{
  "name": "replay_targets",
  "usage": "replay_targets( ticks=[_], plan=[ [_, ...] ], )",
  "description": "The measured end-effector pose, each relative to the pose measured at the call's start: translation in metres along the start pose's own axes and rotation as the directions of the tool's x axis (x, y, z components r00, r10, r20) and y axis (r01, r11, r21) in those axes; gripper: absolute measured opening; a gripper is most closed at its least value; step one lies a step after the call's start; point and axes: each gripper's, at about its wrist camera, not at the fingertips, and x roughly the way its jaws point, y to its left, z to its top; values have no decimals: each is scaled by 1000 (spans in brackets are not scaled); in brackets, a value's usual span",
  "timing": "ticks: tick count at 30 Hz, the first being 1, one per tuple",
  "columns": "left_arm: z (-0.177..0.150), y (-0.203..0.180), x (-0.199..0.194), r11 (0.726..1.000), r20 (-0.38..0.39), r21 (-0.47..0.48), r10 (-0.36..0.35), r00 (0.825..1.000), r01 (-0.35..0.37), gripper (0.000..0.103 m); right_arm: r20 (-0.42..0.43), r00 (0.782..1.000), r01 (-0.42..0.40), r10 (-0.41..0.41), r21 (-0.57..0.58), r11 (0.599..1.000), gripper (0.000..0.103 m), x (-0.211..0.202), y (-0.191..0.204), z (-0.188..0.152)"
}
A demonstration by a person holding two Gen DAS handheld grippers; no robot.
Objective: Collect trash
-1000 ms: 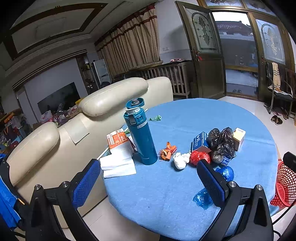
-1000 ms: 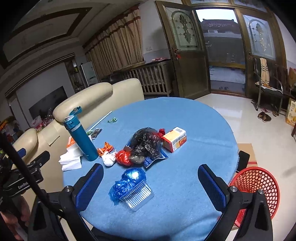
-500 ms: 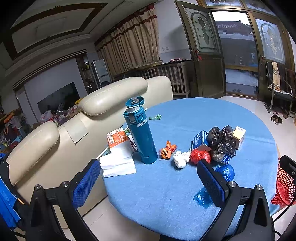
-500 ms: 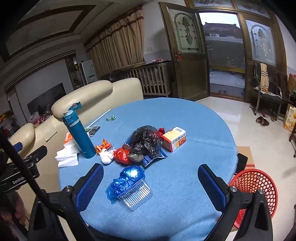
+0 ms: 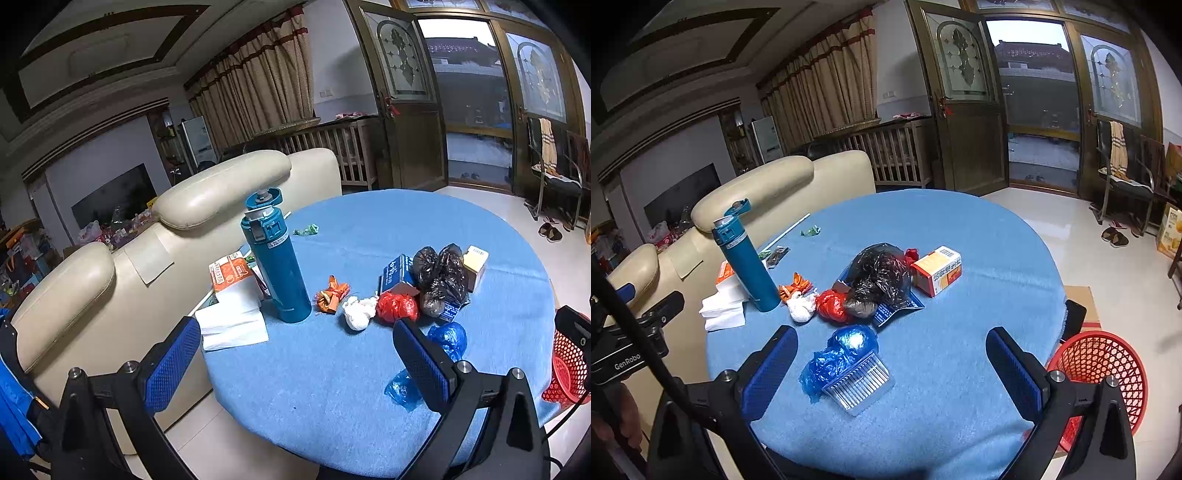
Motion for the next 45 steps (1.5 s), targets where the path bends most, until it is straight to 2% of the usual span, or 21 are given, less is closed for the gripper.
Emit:
replay_targets(
  ticks=[40,45],
  plan=[
    [-6,2,11,1000,-30,-4,-6,1000,6,103,-48,999,-20,20,-3,1000,103,13,2,-9],
    [-11,4,22,999,-67,-17,-36,997,35,103,-94,994,-52,55,32,998,103,24,-5,-12]
  ],
)
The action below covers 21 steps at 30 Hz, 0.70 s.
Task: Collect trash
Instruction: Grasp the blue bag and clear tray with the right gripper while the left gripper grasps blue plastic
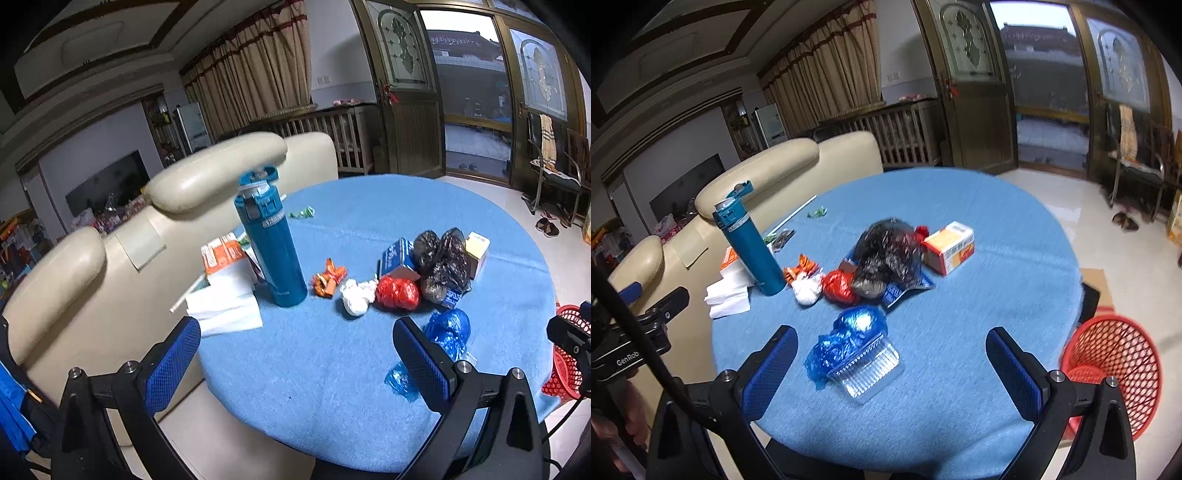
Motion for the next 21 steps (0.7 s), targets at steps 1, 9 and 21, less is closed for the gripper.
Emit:
replay_targets(
  ticks=[1,9,21],
  plan=[
    [-2,0,4,1000,-16,-5,-14,1000,14,103,-14,1000,-11,11,15,1000,103,4,-3,-1],
    [-22,-3,46,996,-164,-21,-94,982,92,103,-210,966,-111,148,180,977,79,60,-32,-20],
    [-32,-18,61,990,-226,9,-133,965,139,103,-411,858,-144,307,382,913,72,153,-32,-36]
  ],
)
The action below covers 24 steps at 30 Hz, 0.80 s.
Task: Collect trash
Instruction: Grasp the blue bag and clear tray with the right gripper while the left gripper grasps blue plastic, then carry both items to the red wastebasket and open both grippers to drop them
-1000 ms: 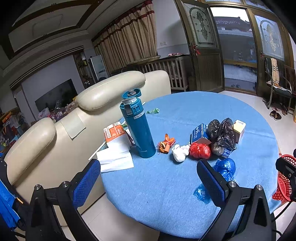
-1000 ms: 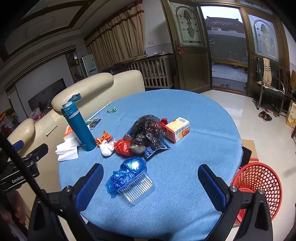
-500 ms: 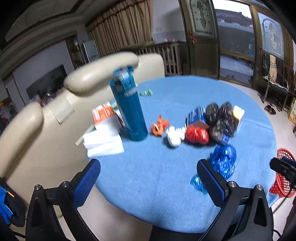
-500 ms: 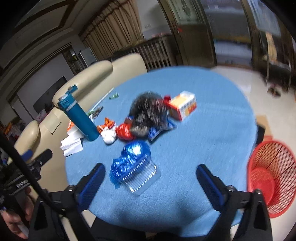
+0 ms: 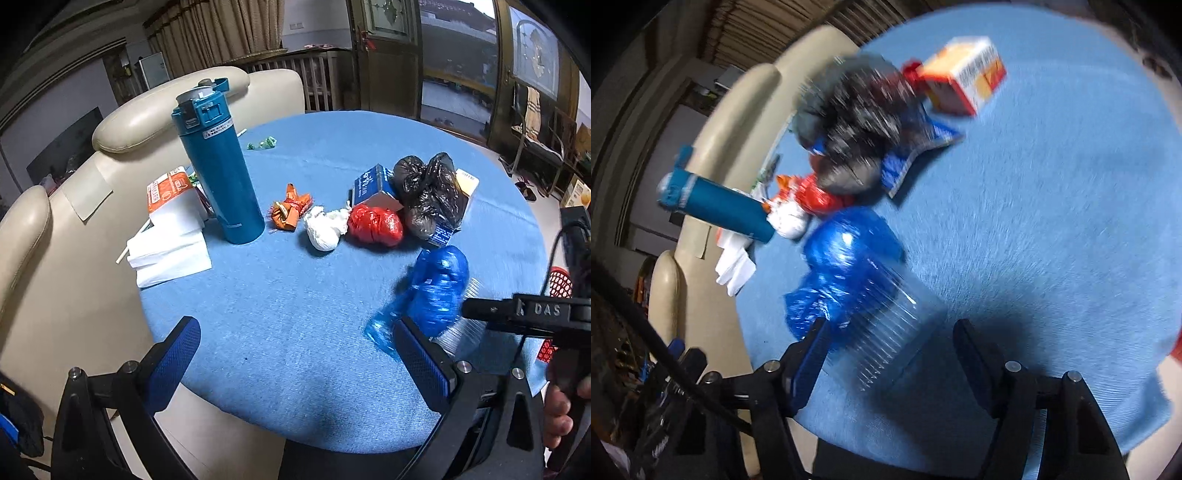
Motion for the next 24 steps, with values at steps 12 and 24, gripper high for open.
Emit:
replay_targets(
  ticks=[12,24],
  plan=[
    [2,-17,6,998,-25,38,-49,998,50,103,-11,991,-130,131,89,988,72,14,-6,12],
    [15,-35,20,988,-31,86,-127,991,130,103,87,982,-172,168,41,984,51,-17,-26,4]
  ],
)
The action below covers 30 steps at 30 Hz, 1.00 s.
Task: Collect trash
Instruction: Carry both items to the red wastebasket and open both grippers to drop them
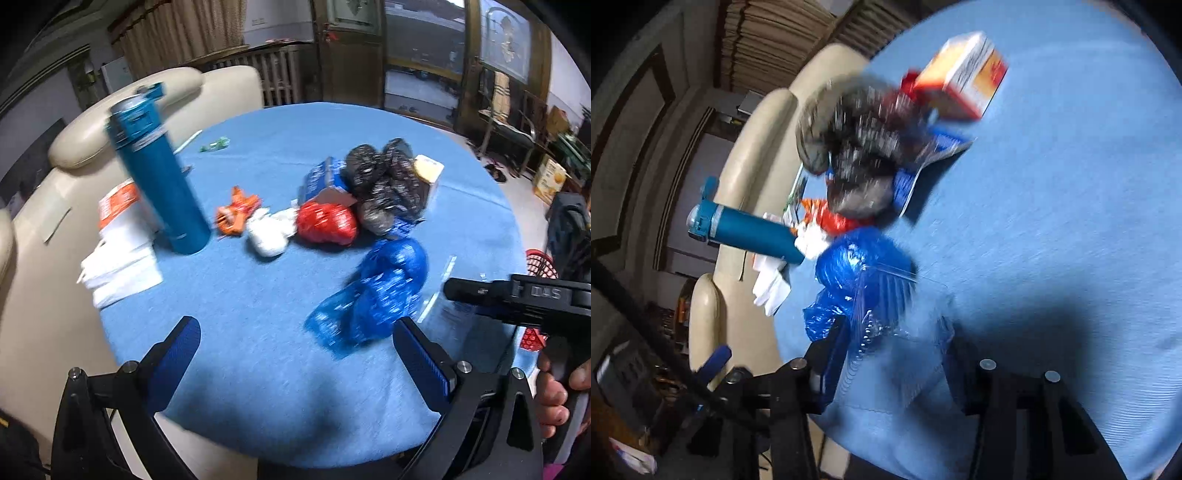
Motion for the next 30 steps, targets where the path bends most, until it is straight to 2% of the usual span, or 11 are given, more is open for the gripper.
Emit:
replay_targets(
  ticks=[5,8,9,10,11,14,16,20,24,27,30],
  plan=[
    [17,-24,29,993,-40,52,-105,994,107,103,98,995,34,-33,-11,999,51,-49,-14,8],
    [23,-39,47,985,-67,72,-150,986,154,103,187,978,94,-89,-17,995,51,-85,-29,12],
    [24,-42,52,984,-71,74,-160,985,165,101,224,968,126,-118,-22,992,51,-99,-33,13],
    [26,-47,58,981,-79,73,-172,982,177,93,259,955,160,-147,-28,987,51,-112,-38,12],
    [27,-50,63,979,-89,72,-184,979,191,81,282,945,182,-166,-30,983,51,-121,-40,11],
    [28,-58,80,970,-140,55,-227,964,237,55,364,901,259,-234,-21,966,51,-157,-57,9],
    [27,-60,83,968,-130,37,-242,962,248,54,411,869,306,-276,-6,952,50,-180,-69,8],
    [30,-67,74,964,-116,40,-255,960,261,39,474,816,353,-331,46,935,50,-225,-99,7],
    [41,-95,49,951,-85,105,-284,955,292,38,512,766,396,-388,100,913,51,-257,-126,6],
    [53,-133,27,918,-73,178,-347,935,355,38,521,744,417,-418,126,900,51,-274,-141,4],
    [64,-187,11,869,-84,277,-404,911,411,39,519,725,443,-453,152,884,54,-289,-158,0]
  ],
)
